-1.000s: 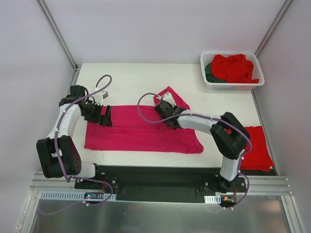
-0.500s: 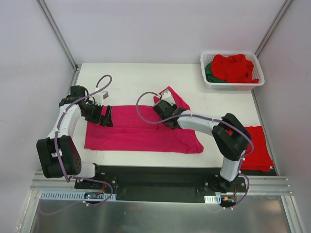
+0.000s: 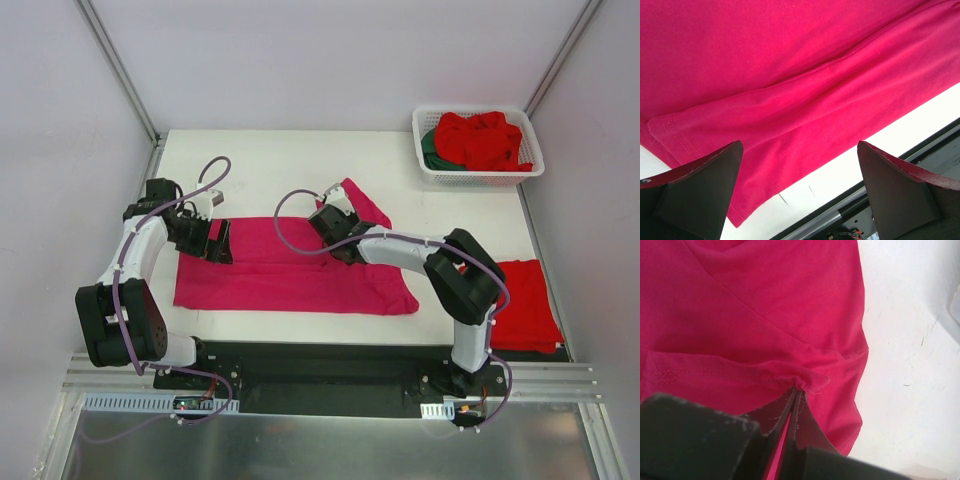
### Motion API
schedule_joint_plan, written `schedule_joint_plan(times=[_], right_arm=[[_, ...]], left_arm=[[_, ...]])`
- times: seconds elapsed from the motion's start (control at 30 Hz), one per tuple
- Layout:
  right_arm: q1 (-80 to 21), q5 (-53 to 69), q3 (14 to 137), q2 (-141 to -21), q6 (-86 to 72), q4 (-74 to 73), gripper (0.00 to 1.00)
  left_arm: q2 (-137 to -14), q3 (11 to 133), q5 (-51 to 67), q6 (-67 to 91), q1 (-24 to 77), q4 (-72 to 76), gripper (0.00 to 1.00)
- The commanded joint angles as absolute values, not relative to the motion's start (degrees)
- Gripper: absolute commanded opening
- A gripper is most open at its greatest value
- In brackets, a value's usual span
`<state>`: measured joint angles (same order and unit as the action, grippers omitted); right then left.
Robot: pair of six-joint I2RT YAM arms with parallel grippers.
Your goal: Fold and stack the t-shirts
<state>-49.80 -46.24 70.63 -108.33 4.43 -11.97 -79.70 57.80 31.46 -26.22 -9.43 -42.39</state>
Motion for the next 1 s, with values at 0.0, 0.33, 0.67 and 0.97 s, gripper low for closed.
schedule_joint_plan(times=[0.0,0.33,0.67,0.97], right_arm=[[-49.92,-47.37,73.65,-109.07,5.89,-9.32,0.01],[-49.66,-47.81,75.93,-110.48,7.73,-9.32,0.01],[-50.53,-48.26,74.97,-107.76,5.01,-13.27,0.96],[-51.42,-34.66,71.02,-103.80,5.89,-5.29,0.61]], left_arm=[[-78.93,57.57,33.31,-26.28,-9.58,-42.89,0.99],[-79.01,57.48,33.49,-26.19,-9.49,-42.89,0.99],[-78.75,57.30,33.31,-26.28,-9.49,-42.98,1.00],[-78.75,57.57,33.22,-26.02,-9.58,-42.89,0.99]])
